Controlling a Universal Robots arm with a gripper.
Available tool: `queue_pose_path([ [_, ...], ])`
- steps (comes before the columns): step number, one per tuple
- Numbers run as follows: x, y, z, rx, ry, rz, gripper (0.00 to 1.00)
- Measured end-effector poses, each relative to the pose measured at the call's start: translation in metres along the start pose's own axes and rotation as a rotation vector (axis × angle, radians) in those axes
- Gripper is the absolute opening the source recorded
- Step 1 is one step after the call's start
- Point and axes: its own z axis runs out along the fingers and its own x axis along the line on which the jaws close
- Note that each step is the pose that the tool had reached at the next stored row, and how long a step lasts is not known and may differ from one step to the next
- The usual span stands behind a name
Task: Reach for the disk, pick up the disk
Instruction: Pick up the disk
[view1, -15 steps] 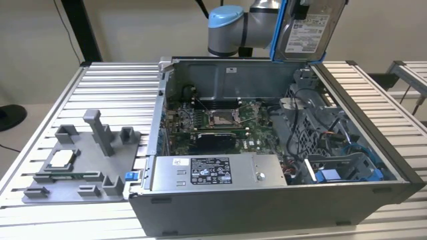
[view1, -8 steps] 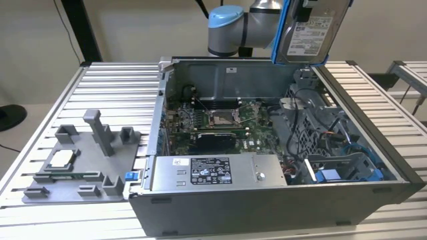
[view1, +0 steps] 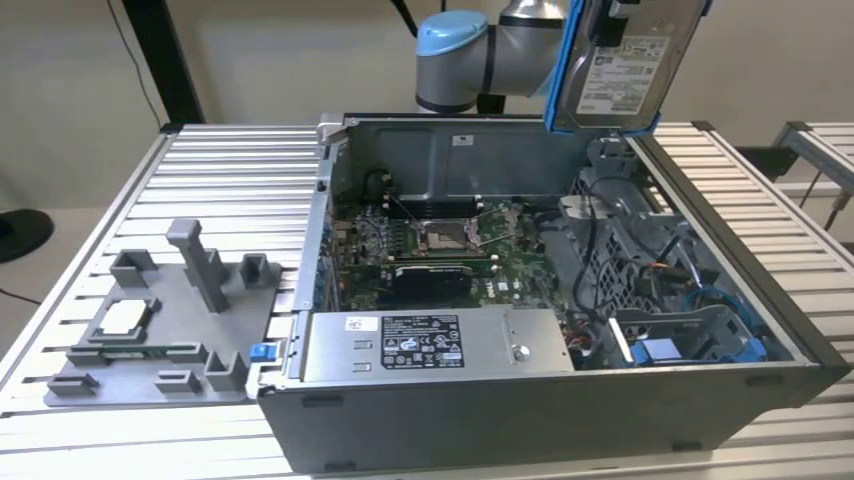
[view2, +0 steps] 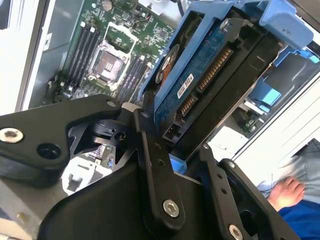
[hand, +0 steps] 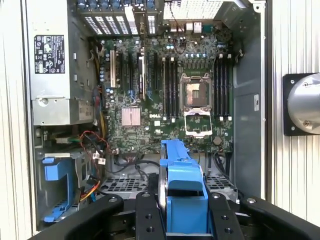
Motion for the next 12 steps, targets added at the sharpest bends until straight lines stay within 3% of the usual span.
queue_pose_path([
  [12, 0.0169, -0.0009, -0.0005, 0.0000, 0.0000, 0.000, 0.00],
])
